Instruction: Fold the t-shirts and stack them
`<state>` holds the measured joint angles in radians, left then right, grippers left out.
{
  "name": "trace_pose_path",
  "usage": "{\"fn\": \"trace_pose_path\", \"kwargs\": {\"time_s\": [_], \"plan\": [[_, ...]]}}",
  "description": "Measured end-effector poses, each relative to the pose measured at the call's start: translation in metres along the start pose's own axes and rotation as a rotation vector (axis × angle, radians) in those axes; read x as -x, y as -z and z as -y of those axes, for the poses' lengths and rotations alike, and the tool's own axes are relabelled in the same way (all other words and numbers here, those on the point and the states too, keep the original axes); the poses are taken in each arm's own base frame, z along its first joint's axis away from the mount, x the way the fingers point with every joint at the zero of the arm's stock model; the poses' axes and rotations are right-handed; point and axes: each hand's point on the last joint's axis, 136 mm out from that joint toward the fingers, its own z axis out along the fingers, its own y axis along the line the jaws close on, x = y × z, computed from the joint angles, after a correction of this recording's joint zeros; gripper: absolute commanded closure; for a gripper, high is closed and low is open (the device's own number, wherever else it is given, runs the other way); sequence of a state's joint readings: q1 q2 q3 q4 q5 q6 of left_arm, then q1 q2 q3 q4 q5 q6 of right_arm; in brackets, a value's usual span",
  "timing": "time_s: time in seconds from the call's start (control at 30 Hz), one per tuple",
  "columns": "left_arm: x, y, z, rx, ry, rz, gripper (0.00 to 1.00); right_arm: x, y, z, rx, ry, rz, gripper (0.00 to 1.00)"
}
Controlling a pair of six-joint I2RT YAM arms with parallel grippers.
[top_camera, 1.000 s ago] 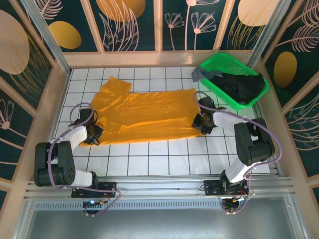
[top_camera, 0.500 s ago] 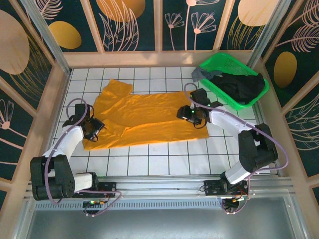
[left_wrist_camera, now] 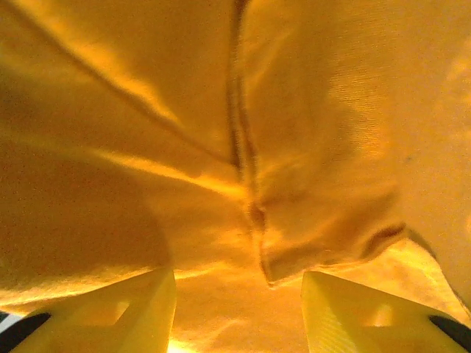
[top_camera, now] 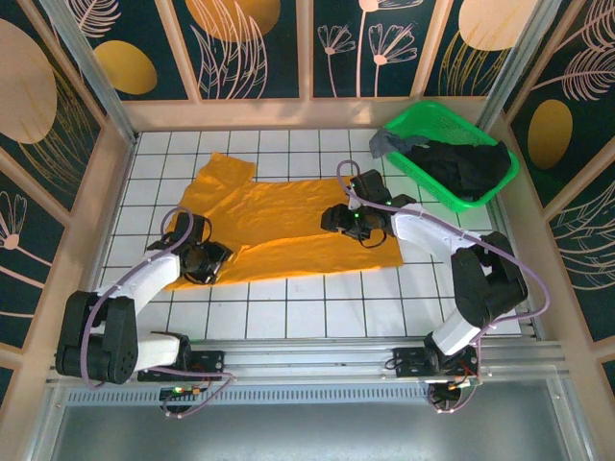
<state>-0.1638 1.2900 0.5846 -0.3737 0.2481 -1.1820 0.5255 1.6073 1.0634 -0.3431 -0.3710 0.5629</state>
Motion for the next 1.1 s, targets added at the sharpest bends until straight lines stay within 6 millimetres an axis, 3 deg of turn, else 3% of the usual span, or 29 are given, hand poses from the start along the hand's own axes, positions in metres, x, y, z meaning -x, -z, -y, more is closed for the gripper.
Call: {"fn": "trace_pose_path", "kwargs": {"time_s": [0.1, 0.5, 0.77, 0.9, 1.03, 1.1], "plan": [[-0.002, -0.003, -0.002, -0.007, 0.042, -0.005, 0.57, 0.001, 0.000, -0.001, 0.005, -0.001, 0.001, 0.41], [-0.005, -0.006, 0.025, -0.113, 0.090, -0.020, 0.65, 0.000, 0.000, -0.003, 0.017, -0.017, -0.006, 0.41], [-0.008, -0.019, 0.019, -0.077, 0.103, -0.051, 0.66, 0.000, 0.000, -0.003, 0.016, -0.017, -0.006, 0.41], [-0.007, -0.021, 0.018, -0.065, 0.107, -0.054, 0.78, 0.000, 0.000, -0.003, 0.016, -0.017, -0.006, 0.41], [-0.004, -0.020, 0.023, -0.070, 0.100, -0.041, 0.98, 0.000, 0.000, -0.004, 0.017, -0.017, -0.006, 0.41], [-0.001, -0.019, 0.028, -0.076, 0.089, -0.026, 1.00, 0.000, 0.000, -0.004, 0.017, -0.016, -0.006, 0.41]]}}
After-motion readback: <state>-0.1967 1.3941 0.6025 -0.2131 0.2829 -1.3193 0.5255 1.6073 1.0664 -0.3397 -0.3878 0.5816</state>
